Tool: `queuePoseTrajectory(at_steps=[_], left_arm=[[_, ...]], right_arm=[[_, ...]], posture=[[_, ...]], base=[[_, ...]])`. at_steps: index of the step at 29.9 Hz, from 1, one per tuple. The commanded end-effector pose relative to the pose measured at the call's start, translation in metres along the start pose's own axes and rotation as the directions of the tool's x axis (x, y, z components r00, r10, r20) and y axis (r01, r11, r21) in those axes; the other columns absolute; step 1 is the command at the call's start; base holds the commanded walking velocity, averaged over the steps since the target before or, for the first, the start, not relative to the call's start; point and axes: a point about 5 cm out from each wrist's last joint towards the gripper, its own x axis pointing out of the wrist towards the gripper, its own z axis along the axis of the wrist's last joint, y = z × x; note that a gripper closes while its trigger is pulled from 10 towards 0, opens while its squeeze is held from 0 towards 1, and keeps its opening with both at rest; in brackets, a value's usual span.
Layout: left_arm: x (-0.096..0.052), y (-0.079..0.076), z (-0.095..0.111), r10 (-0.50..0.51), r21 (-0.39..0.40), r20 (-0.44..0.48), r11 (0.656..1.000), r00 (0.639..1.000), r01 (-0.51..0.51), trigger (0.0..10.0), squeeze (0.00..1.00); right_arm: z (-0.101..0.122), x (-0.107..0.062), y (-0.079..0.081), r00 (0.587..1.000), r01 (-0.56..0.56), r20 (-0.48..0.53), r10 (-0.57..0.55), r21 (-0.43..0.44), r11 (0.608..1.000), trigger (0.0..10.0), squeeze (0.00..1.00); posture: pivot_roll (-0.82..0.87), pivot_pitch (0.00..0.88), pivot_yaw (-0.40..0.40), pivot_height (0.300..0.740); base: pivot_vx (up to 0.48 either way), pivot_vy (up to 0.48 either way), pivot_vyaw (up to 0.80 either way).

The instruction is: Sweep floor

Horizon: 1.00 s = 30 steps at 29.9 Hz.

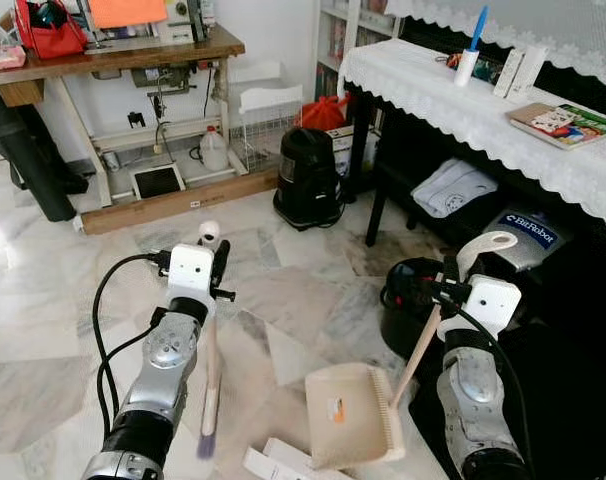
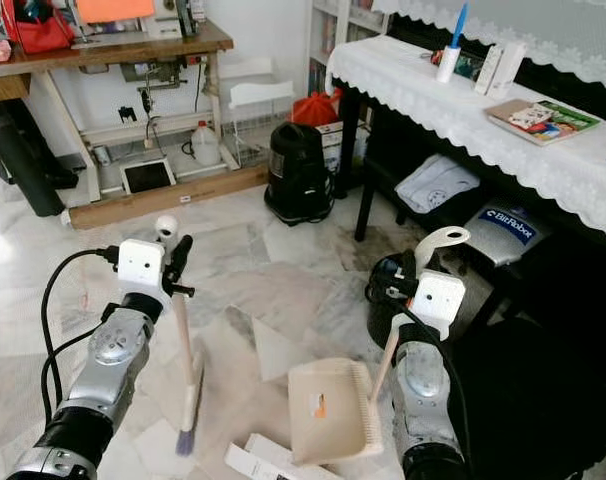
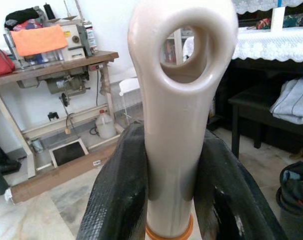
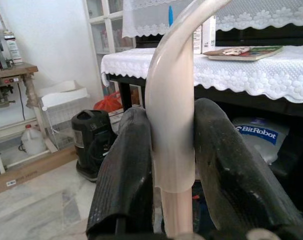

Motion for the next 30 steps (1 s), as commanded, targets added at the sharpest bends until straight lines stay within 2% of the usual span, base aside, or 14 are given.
queuePoseTrajectory(at_steps=[1,22,30], left_arm=[[0.004,0.0014,0.0078,0.003,-0.002,0.035,1.0,0.999,-0.003,10.0,0.0],[0.0044,0.0027,0.0092,0.005,-0.002,0.04,1.0,0.999,-0.005,10.0,0.0],[0.0046,0.0018,0.0101,-0.004,0.009,0.048,1.0,0.999,0.004,10.0,0.0]], right_arm=[[0.0081,0.0038,0.0006,0.999,0.003,0.042,-0.003,0.012,1.0,10.0,0.0],[0.0092,0.0044,-0.0014,0.999,0.012,0.047,-0.013,0.01,1.0,10.0,0.0],[0.0082,0.0039,-0.0042,0.998,0.034,0.043,-0.034,0.001,0.999,10.0,0.0]], posture=[[0.1,0.0,-0.02,0.74],[0.11,0.0,-0.018,0.74],[0.11,0.0,-0.017,0.74]], base=[[0.0,0.352,0.0],[0.0,0.476,0.0],[0.0,0.0,0.0]])
